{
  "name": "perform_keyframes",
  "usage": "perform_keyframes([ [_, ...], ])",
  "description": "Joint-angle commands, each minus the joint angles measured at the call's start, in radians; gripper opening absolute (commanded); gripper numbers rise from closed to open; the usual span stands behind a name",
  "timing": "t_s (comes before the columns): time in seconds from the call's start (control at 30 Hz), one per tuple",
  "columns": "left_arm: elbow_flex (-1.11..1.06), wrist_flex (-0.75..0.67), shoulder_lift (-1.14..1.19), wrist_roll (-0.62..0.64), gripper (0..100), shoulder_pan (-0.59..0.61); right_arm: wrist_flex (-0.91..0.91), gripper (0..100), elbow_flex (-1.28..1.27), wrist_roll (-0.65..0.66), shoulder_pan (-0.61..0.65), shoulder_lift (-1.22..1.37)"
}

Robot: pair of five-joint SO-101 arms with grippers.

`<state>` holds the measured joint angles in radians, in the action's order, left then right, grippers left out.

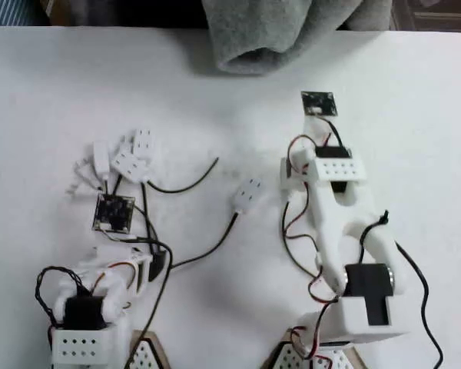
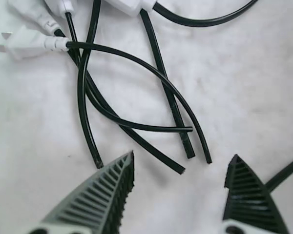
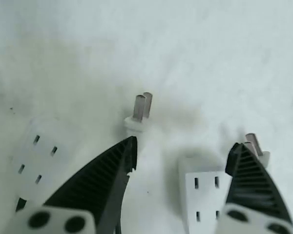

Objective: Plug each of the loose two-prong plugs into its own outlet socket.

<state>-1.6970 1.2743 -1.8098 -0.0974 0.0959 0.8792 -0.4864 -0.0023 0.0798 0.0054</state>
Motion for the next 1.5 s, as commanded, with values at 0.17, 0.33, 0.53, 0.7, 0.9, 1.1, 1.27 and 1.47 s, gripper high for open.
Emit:
perform_keyframes([
  [0.17, 0.003, 0.002, -0.004, 0.009, 30, -0.004, -0.318, 29.0, -0.328, -0.118, -0.113, -0.351],
  [0.33, 0.003, 0.006, -0.004, 0.009, 30, -0.104, -0.578, 29.0, -0.618, -0.129, -0.140, -0.602],
  [0.53, 0.003, 0.006, -0.004, 0.008, 30, -0.120, -0.673, 29.0, -0.761, -0.126, -0.114, -0.750],
  [0.7, 0.003, 0.006, -0.004, 0.009, 30, -0.122, -0.673, 29.0, -0.763, -0.126, -0.116, -0.750],
  [0.9, 0.023, 0.008, -0.004, 0.003, 30, -0.122, -0.674, 29.1, -0.763, -0.126, -0.124, -0.750],
  [1.1, 0.201, -0.051, -0.005, 0.008, 31, -0.070, -0.679, 29.1, -0.763, -0.127, -0.125, -0.750],
  [1.27, 0.256, -0.285, -0.005, 0.008, 31, -0.031, -0.682, 29.1, -0.763, -0.135, -0.156, -0.750],
  [1.47, 0.255, -0.491, -0.005, 0.009, 31, -0.015, -0.682, 29.1, -0.761, -0.135, -0.156, -0.753],
])
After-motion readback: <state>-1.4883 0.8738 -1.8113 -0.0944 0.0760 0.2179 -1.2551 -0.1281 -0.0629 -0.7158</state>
